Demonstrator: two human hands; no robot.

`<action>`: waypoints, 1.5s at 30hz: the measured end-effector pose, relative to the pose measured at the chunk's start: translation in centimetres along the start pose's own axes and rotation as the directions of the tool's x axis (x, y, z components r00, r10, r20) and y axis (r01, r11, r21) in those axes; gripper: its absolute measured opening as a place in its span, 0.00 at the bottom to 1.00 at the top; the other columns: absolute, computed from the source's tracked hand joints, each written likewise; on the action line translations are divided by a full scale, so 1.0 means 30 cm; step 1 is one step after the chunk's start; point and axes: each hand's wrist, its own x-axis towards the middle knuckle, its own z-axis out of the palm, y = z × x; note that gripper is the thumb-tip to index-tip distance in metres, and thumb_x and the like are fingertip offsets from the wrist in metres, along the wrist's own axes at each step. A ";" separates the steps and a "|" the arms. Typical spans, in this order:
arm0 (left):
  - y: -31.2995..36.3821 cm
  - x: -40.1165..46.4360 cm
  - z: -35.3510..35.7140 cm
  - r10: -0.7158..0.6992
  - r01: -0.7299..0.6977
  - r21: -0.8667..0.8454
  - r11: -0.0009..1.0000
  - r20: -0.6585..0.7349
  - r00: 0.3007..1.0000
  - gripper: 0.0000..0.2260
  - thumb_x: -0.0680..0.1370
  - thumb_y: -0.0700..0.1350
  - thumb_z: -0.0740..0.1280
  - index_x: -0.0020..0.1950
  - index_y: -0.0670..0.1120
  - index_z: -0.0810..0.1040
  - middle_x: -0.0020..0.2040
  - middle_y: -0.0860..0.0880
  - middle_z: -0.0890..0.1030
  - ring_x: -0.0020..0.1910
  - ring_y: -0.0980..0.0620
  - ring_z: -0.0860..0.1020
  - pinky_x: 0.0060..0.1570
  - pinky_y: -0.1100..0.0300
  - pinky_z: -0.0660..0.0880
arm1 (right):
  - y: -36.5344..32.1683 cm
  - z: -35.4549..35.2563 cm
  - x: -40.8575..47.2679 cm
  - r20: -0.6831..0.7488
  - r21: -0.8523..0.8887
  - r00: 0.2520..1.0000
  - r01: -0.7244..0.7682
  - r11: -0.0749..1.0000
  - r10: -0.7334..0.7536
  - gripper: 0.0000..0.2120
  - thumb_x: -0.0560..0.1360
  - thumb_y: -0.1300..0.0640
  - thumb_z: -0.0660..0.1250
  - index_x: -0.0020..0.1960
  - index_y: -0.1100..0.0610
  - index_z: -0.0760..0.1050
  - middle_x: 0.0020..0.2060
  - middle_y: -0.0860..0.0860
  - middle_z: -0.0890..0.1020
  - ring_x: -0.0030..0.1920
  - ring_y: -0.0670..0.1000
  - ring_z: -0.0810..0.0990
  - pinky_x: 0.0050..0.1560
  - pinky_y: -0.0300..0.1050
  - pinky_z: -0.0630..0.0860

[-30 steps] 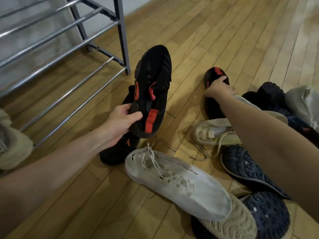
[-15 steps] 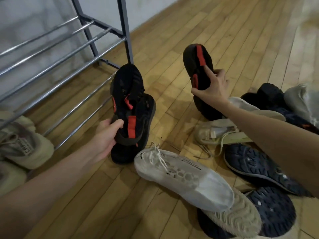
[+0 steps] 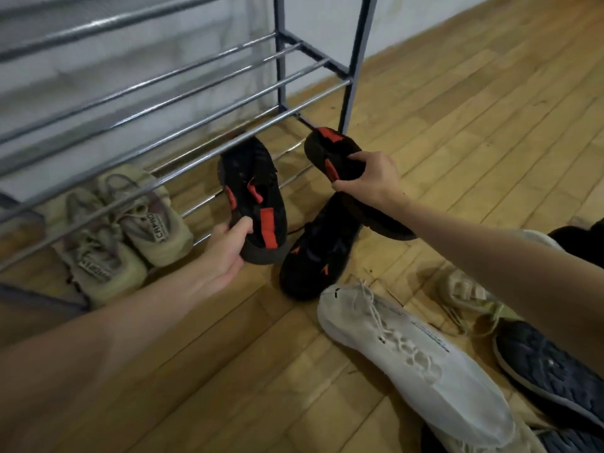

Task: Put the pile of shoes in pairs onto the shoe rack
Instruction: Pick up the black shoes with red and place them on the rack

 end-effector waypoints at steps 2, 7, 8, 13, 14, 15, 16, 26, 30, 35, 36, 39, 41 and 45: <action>0.010 0.017 -0.026 0.003 -0.005 -0.044 0.999 -0.038 0.999 0.08 0.75 0.35 0.59 0.52 0.40 0.74 0.48 0.41 0.79 0.48 0.45 0.78 0.53 0.52 0.75 | -0.055 0.051 0.047 -0.003 0.012 0.998 0.055 0.998 -0.055 0.40 0.59 0.36 0.70 0.67 0.51 0.73 0.60 0.52 0.79 0.62 0.55 0.75 0.60 0.54 0.77; 0.030 0.082 -0.039 -0.008 -0.007 -0.135 0.991 -0.104 0.995 0.06 0.75 0.35 0.59 0.49 0.41 0.74 0.49 0.40 0.78 0.49 0.45 0.78 0.51 0.54 0.74 | -0.184 0.173 0.170 -0.024 -0.027 0.986 0.166 0.986 -0.166 0.32 0.70 0.42 0.72 0.70 0.53 0.71 0.65 0.58 0.71 0.67 0.62 0.67 0.68 0.57 0.68; 0.031 0.093 -0.038 -0.018 0.001 -0.149 0.989 -0.108 0.994 0.06 0.75 0.35 0.59 0.50 0.41 0.73 0.50 0.41 0.78 0.50 0.45 0.77 0.50 0.54 0.74 | -0.203 0.196 0.200 -0.019 -0.055 0.982 0.185 0.981 -0.186 0.30 0.71 0.44 0.71 0.70 0.52 0.70 0.65 0.59 0.71 0.67 0.64 0.66 0.68 0.58 0.67; 0.024 0.131 -0.038 -0.045 0.020 -0.235 0.972 -0.101 0.994 0.09 0.75 0.35 0.58 0.53 0.40 0.74 0.50 0.41 0.78 0.49 0.45 0.77 0.46 0.57 0.74 | -0.283 0.268 0.320 -0.007 -0.166 0.965 0.259 0.952 -0.264 0.23 0.74 0.45 0.67 0.66 0.51 0.73 0.62 0.61 0.76 0.66 0.65 0.69 0.66 0.57 0.64; 0.022 0.137 -0.041 -0.045 0.022 -0.242 0.970 -0.089 0.995 0.09 0.75 0.35 0.58 0.54 0.40 0.74 0.51 0.40 0.78 0.50 0.45 0.77 0.47 0.56 0.74 | -0.290 0.280 0.331 -0.010 -0.182 0.965 0.255 0.950 -0.261 0.23 0.75 0.46 0.67 0.67 0.52 0.73 0.63 0.61 0.75 0.66 0.65 0.69 0.67 0.57 0.64; 0.019 0.143 -0.046 -0.043 0.023 -0.239 0.971 -0.079 0.996 0.10 0.75 0.35 0.59 0.54 0.40 0.74 0.51 0.40 0.79 0.50 0.45 0.78 0.48 0.56 0.74 | -0.293 0.291 0.337 -0.009 -0.189 0.966 0.251 0.949 -0.257 0.24 0.75 0.46 0.67 0.67 0.53 0.72 0.64 0.62 0.74 0.66 0.65 0.69 0.68 0.58 0.65; 0.016 0.150 -0.051 -0.041 0.024 -0.234 0.972 -0.067 0.997 0.10 0.75 0.36 0.59 0.55 0.40 0.74 0.51 0.40 0.79 0.50 0.45 0.78 0.48 0.55 0.74 | -0.291 0.302 0.339 0.000 -0.194 0.967 0.248 0.949 -0.253 0.25 0.75 0.45 0.67 0.68 0.53 0.70 0.66 0.62 0.73 0.67 0.66 0.68 0.69 0.59 0.65; 0.030 0.181 -0.006 -0.052 0.065 -0.362 0.930 0.046 0.998 0.13 0.77 0.36 0.58 0.60 0.42 0.72 0.57 0.41 0.79 0.50 0.46 0.79 0.51 0.52 0.77 | -0.143 0.222 0.182 -0.027 -0.303 0.968 0.230 0.925 -0.250 0.43 0.72 0.36 0.66 0.76 0.59 0.55 0.71 0.63 0.65 0.72 0.64 0.62 0.72 0.60 0.57; 0.061 0.210 0.042 -0.084 0.111 -0.405 0.907 0.085 0.993 0.18 0.78 0.38 0.58 0.69 0.44 0.67 0.63 0.39 0.76 0.59 0.39 0.78 0.52 0.40 0.78 | -0.061 0.199 0.126 0.062 -0.230 0.996 0.069 0.971 -0.056 0.50 0.70 0.34 0.67 0.76 0.62 0.49 0.71 0.65 0.62 0.71 0.67 0.61 0.71 0.61 0.60; 0.076 0.236 0.079 -0.098 0.125 -0.448 0.885 0.083 0.992 0.17 0.79 0.37 0.57 0.67 0.44 0.67 0.62 0.37 0.75 0.58 0.37 0.77 0.54 0.37 0.76 | -0.057 0.212 0.126 0.049 -0.172 0.997 0.069 0.983 -0.062 0.45 0.75 0.39 0.64 0.76 0.65 0.48 0.69 0.67 0.62 0.69 0.66 0.60 0.70 0.58 0.57; 0.077 0.242 0.083 -0.107 0.131 -0.462 0.877 0.077 0.991 0.16 0.79 0.37 0.57 0.67 0.44 0.67 0.62 0.37 0.75 0.59 0.37 0.77 0.54 0.37 0.76 | -0.060 0.211 0.131 0.030 -0.173 0.996 0.084 0.981 -0.080 0.44 0.76 0.39 0.64 0.76 0.65 0.49 0.69 0.67 0.63 0.68 0.67 0.61 0.70 0.58 0.58; 0.080 0.248 0.095 -0.152 0.166 -0.476 0.863 0.068 0.986 0.16 0.78 0.38 0.58 0.67 0.44 0.67 0.63 0.37 0.75 0.59 0.37 0.77 0.53 0.38 0.77 | -0.041 0.205 0.139 0.028 -0.201 0.993 0.114 0.973 -0.111 0.45 0.76 0.38 0.62 0.77 0.65 0.48 0.68 0.67 0.64 0.68 0.68 0.62 0.69 0.60 0.58; 0.088 0.240 0.104 -0.182 0.191 -0.475 0.859 0.065 0.981 0.16 0.78 0.38 0.58 0.67 0.44 0.67 0.63 0.36 0.74 0.58 0.37 0.77 0.53 0.38 0.77 | -0.026 0.204 0.137 0.050 -0.203 0.993 0.119 0.972 -0.111 0.46 0.75 0.36 0.63 0.77 0.65 0.47 0.69 0.67 0.64 0.69 0.67 0.61 0.71 0.60 0.57; 0.130 0.222 0.104 -0.213 0.210 -0.405 0.890 0.039 0.976 0.18 0.78 0.39 0.59 0.68 0.45 0.66 0.65 0.37 0.73 0.59 0.37 0.76 0.50 0.40 0.79 | -0.035 0.193 0.121 0.078 -0.169 0.992 0.110 0.979 -0.098 0.46 0.74 0.38 0.65 0.78 0.62 0.47 0.71 0.66 0.62 0.72 0.66 0.59 0.72 0.60 0.56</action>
